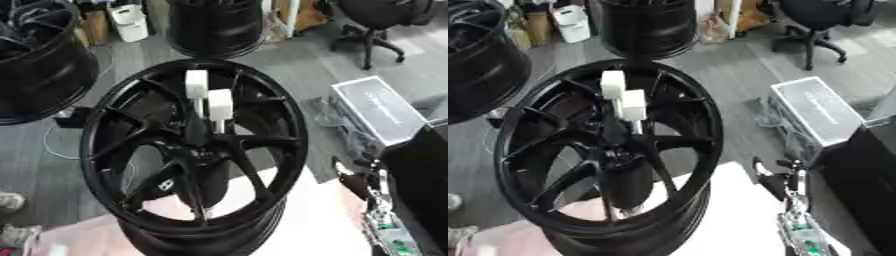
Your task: Pull the pin out of the wheel hub.
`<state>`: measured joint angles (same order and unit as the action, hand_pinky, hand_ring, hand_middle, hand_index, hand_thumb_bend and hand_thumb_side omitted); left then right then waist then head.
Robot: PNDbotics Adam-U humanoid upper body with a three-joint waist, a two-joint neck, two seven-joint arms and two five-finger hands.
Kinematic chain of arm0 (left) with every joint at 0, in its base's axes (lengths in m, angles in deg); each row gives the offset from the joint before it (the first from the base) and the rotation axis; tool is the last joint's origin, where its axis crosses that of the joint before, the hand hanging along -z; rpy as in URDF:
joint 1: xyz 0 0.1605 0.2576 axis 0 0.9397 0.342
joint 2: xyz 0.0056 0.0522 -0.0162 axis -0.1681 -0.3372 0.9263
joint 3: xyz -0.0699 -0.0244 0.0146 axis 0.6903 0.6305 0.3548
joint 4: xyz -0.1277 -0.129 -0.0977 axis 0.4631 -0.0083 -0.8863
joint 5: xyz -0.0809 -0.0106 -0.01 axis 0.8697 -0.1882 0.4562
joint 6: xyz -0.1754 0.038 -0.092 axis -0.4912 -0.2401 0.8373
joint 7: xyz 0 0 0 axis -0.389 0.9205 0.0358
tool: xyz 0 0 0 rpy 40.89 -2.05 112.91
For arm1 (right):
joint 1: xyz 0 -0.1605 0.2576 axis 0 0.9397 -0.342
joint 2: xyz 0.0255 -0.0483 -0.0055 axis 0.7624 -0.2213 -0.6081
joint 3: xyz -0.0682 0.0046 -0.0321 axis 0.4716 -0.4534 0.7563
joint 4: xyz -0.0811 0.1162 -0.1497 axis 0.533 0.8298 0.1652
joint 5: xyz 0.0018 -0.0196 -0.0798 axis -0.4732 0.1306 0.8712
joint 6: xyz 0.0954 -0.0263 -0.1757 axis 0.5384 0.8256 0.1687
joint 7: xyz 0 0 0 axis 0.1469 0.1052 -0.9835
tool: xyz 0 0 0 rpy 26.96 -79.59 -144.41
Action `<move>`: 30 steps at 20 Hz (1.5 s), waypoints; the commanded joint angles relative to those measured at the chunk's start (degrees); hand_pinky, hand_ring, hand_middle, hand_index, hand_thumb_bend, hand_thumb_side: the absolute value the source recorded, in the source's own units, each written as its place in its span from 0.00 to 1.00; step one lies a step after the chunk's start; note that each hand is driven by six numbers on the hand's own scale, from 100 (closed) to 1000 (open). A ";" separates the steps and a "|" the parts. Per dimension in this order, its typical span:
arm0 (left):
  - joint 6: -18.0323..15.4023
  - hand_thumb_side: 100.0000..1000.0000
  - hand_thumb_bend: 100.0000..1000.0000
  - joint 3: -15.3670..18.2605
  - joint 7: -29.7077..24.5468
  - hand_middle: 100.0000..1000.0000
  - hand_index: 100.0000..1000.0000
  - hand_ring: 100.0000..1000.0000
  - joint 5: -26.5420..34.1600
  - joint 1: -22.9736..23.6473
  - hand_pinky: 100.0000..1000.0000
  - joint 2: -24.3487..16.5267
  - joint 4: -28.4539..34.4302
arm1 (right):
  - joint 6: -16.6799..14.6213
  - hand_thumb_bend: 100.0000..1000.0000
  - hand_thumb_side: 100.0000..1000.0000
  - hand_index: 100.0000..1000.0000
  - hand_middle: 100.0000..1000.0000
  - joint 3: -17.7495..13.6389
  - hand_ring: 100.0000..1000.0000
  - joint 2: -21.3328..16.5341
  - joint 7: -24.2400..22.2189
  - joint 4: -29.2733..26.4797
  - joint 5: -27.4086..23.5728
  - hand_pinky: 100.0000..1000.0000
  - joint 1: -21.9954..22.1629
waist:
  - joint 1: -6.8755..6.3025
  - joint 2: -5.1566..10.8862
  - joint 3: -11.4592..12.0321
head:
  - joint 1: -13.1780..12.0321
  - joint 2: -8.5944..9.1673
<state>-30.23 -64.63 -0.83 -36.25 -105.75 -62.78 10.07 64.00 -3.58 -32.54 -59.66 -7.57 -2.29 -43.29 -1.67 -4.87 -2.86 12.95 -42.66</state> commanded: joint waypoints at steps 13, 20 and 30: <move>7.59 0.86 0.34 17.30 12.79 0.58 0.68 0.43 27.40 13.14 0.37 24.01 33.15 | -0.04 0.38 0.09 0.84 0.65 -0.44 0.41 0.49 0.30 -0.91 -0.72 0.46 -0.75 | 1.41 -0.56 1.32 | 0.66 0.35; 11.26 0.86 0.33 18.23 17.27 0.57 0.67 0.42 29.83 15.80 0.38 30.18 39.17 | -0.08 0.38 0.09 0.84 0.65 -0.48 0.42 0.70 0.46 -1.00 -0.73 0.46 -0.88 | 1.74 -0.69 1.32 | 0.59 0.41; 11.83 0.87 0.33 17.60 16.48 0.56 0.67 0.43 30.27 16.63 0.39 31.02 38.71 | -0.16 0.38 0.09 0.84 0.65 -0.44 0.42 0.77 0.47 -1.11 -0.77 0.46 -1.16 | 1.50 -1.19 0.87 | 0.13 0.37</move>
